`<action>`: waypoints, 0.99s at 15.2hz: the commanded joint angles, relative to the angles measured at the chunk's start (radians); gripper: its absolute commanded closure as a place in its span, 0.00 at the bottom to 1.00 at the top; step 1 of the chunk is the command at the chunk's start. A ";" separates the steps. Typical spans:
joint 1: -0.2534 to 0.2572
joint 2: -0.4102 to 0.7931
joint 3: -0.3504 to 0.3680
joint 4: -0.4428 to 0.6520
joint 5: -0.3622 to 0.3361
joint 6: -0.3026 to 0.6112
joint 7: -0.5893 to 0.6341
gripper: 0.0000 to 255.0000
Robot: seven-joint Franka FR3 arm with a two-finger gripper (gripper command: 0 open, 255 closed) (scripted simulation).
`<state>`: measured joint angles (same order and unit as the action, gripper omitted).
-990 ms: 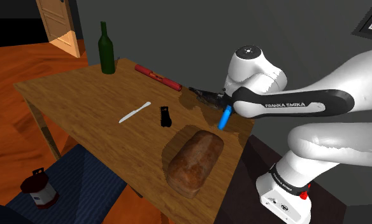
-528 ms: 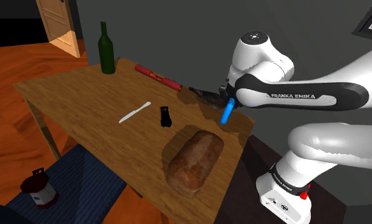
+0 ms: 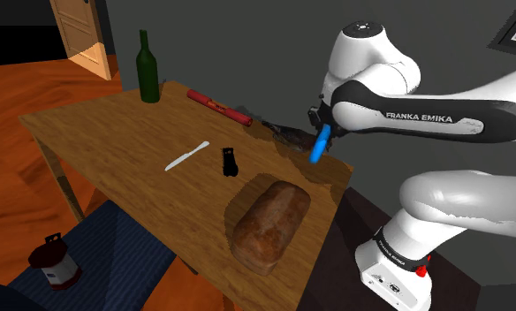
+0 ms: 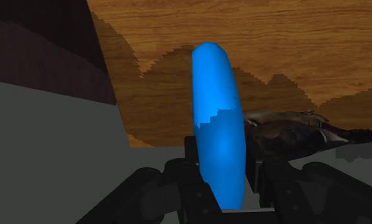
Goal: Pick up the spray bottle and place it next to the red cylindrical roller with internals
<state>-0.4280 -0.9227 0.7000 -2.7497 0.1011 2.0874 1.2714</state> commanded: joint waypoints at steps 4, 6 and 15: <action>-0.003 -0.020 -0.034 0.053 -0.016 -0.070 -0.024 1.00; -0.005 -0.025 -0.046 0.075 -0.022 -0.095 -0.033 1.00; -0.022 -0.033 -0.094 0.183 -0.051 -0.204 -0.071 1.00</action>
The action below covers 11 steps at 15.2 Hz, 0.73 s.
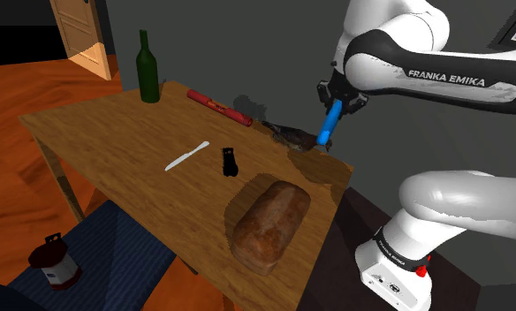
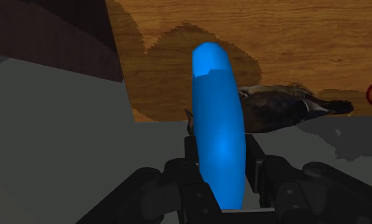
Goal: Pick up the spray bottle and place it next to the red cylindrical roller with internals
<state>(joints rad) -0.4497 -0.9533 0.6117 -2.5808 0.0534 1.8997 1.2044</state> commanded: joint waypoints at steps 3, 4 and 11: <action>-0.007 0.000 -0.019 0.052 -0.012 -0.050 -0.016 1.00; -0.010 0.001 -0.024 0.066 -0.015 -0.062 -0.020 1.00; -0.027 0.015 -0.050 0.162 -0.036 -0.139 -0.045 1.00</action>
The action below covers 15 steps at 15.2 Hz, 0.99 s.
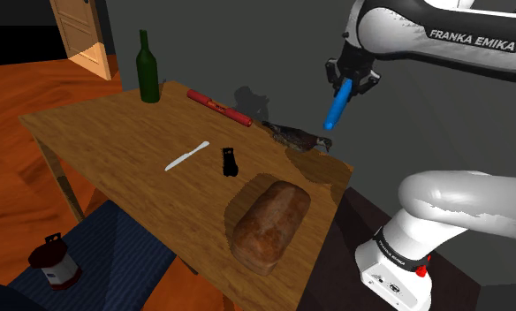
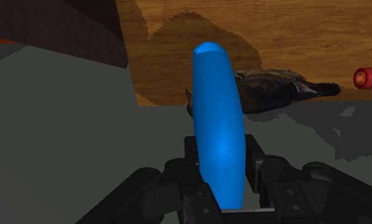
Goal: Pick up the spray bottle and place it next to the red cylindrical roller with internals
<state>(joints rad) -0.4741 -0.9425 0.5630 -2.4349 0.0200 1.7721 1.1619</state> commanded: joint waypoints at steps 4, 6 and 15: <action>-0.014 0.016 -0.015 0.074 -0.014 -0.054 -0.016 1.00; -0.020 0.024 -0.020 0.104 -0.019 -0.076 -0.022 1.00; -0.141 0.263 0.105 0.195 -0.057 0.077 0.054 1.00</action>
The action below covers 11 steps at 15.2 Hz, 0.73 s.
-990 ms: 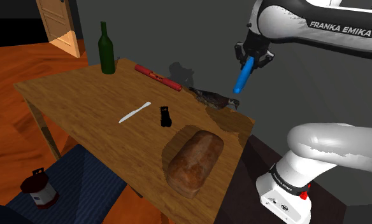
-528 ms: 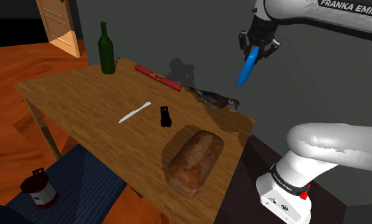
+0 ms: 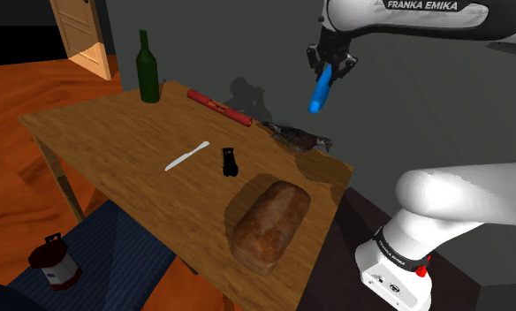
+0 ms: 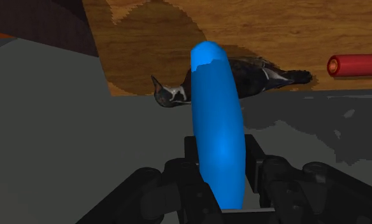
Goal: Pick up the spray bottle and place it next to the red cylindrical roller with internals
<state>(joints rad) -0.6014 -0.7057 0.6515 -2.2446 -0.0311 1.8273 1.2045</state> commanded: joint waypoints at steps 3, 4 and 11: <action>-0.077 0.137 0.087 0.054 -0.043 0.080 0.058 1.00; -0.101 0.177 0.114 0.073 -0.060 0.097 0.076 1.00; -0.290 0.517 0.356 0.251 -0.293 0.150 0.267 1.00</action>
<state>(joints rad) -0.8608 -0.2500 0.9650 -2.0189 -0.2725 1.9691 1.4314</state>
